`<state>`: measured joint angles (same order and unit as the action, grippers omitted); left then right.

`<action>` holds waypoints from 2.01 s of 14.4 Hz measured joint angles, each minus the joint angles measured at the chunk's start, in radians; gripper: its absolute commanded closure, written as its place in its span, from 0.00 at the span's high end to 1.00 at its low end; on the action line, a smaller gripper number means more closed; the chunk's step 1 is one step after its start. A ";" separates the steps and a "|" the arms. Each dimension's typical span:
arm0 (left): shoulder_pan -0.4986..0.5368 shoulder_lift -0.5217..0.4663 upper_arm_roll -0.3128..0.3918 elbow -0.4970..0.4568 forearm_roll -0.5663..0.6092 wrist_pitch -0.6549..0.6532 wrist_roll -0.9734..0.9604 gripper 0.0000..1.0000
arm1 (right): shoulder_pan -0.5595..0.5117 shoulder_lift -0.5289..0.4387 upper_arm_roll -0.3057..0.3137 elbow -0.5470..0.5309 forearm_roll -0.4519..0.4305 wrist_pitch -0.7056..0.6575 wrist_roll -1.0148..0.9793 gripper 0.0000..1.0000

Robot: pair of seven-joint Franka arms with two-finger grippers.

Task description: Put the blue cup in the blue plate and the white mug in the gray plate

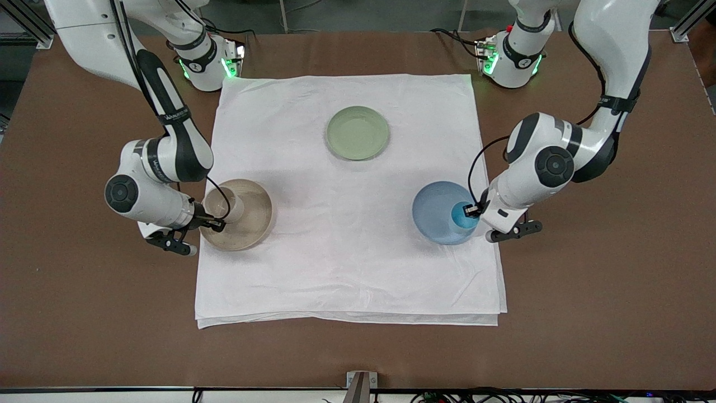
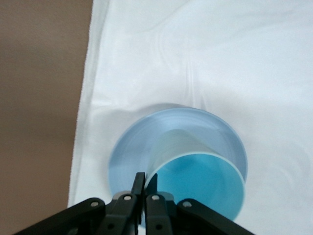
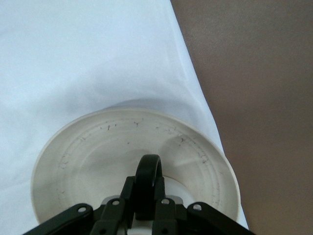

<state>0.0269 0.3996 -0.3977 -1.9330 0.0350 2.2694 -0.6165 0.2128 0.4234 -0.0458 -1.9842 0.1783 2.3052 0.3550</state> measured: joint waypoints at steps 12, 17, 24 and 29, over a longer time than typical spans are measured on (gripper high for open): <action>-0.012 0.029 0.007 0.068 0.003 -0.016 -0.129 1.00 | 0.000 -0.025 -0.016 0.175 0.000 -0.228 -0.001 1.00; 0.086 -0.059 0.011 0.372 0.201 -0.444 0.025 1.00 | -0.106 -0.041 -0.032 0.420 -0.106 -0.500 -0.175 1.00; 0.188 -0.172 0.011 0.521 0.210 -0.673 0.274 1.00 | -0.329 -0.043 -0.037 0.632 -0.131 -0.762 -0.503 1.00; 0.170 -0.280 0.076 0.484 0.123 -0.750 0.356 1.00 | -0.344 -0.043 -0.033 0.679 -0.128 -0.798 -0.506 1.00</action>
<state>0.1973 0.1198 -0.3222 -1.4493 0.1584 1.5197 -0.2601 -0.1311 0.3806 -0.0787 -1.3048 0.0507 1.5070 -0.1508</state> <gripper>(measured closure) 0.000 0.000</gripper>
